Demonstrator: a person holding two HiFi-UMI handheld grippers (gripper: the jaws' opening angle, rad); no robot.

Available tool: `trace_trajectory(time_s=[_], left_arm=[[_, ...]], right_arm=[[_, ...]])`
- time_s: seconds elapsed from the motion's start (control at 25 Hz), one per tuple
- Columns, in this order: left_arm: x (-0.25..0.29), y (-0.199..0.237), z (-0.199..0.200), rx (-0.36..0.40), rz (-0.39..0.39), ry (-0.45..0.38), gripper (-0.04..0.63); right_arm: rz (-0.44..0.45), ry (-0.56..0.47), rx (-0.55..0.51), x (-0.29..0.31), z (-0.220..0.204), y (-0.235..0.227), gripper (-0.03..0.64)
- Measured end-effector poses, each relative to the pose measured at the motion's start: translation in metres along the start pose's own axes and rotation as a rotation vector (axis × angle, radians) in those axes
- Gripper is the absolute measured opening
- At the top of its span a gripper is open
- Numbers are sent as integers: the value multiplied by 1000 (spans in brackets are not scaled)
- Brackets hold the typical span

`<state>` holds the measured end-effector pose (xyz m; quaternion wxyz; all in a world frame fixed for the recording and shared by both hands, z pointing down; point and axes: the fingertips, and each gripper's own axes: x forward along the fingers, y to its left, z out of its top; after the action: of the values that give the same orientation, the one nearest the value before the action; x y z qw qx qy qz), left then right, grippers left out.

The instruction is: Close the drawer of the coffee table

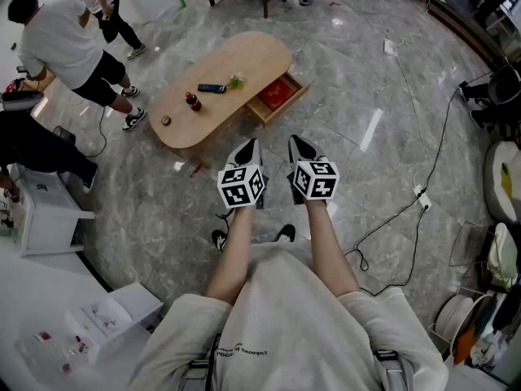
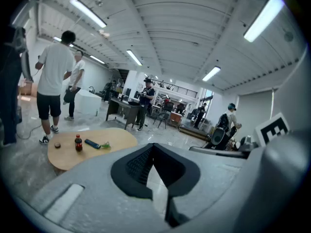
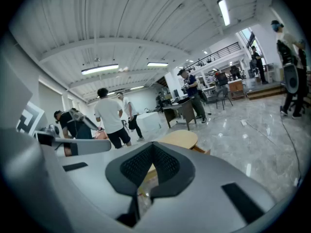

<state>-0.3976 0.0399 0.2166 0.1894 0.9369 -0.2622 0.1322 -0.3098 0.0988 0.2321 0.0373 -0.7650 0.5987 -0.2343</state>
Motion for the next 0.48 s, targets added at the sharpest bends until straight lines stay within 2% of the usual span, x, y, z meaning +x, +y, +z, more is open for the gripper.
trace_trajectory(time_s=[0.08, 0.16, 0.24, 0.36, 0.48], left_arm=[[-4, -7, -20, 36, -30, 33, 9], [-13, -6, -40, 61, -37, 71, 9], [-23, 0, -55, 51, -25, 93, 9], [-33, 5, -65, 49, 7, 92, 9], [-34, 1, -68, 63, 22, 76, 9]], right_arm=[[-3, 34, -72, -7, -17, 1, 15], [-4, 55, -87, -13, -33, 2, 15], [2, 72, -92, -15, -46, 5, 15], [25, 74, -109, -21, -54, 12, 15], [39, 41, -71, -32, -58, 11, 15]])
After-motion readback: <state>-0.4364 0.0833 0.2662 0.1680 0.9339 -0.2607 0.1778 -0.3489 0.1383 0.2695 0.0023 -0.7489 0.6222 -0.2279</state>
